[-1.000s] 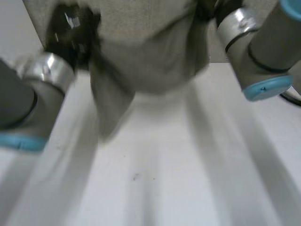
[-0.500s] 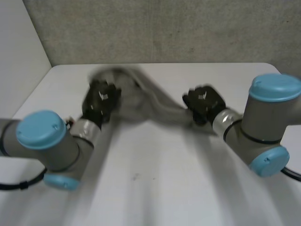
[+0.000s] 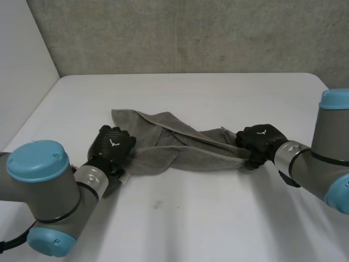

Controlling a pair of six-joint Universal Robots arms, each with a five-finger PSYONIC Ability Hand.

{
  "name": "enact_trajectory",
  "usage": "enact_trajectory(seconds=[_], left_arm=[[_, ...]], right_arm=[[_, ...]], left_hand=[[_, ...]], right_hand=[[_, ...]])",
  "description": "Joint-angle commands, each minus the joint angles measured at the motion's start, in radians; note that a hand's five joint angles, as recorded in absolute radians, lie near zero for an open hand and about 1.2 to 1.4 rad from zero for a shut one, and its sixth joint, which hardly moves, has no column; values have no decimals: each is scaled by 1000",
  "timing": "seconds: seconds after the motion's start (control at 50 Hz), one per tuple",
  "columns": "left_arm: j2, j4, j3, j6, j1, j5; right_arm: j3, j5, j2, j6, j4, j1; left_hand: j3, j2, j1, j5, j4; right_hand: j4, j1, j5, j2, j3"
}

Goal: Fold the towel.

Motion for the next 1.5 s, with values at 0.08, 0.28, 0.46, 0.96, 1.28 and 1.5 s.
enact_trajectory(seconds=[0.08,0.28,0.46,0.96,1.28,1.5], left_arm=[[45,-85,-7,-31,59,-32],[45,-155,-3,-332,148,40],[42,-247,25,-436,210,103],[-65,-333,77,-548,268,240],[28,-330,97,-586,259,234],[327,-259,74,-561,251,229]], right_arm=[[112,-75,-36,28,-121,-61],[118,-75,-37,28,-122,-77],[121,-77,-37,28,-122,-94],[127,-78,-36,28,-127,-93],[123,-75,-48,28,-127,-94],[106,-77,-168,27,-116,-127]], left_hand=[[53,55,55,55,54],[-122,-119,-120,-120,-120],[-193,-191,-192,-192,-192],[106,108,108,108,107],[740,742,741,742,741],[740,742,741,742,741]], right_hand=[[106,214,86,102,108],[91,199,71,88,93],[91,199,71,88,93],[68,175,48,64,69],[68,175,48,64,69],[554,662,534,551,556]])
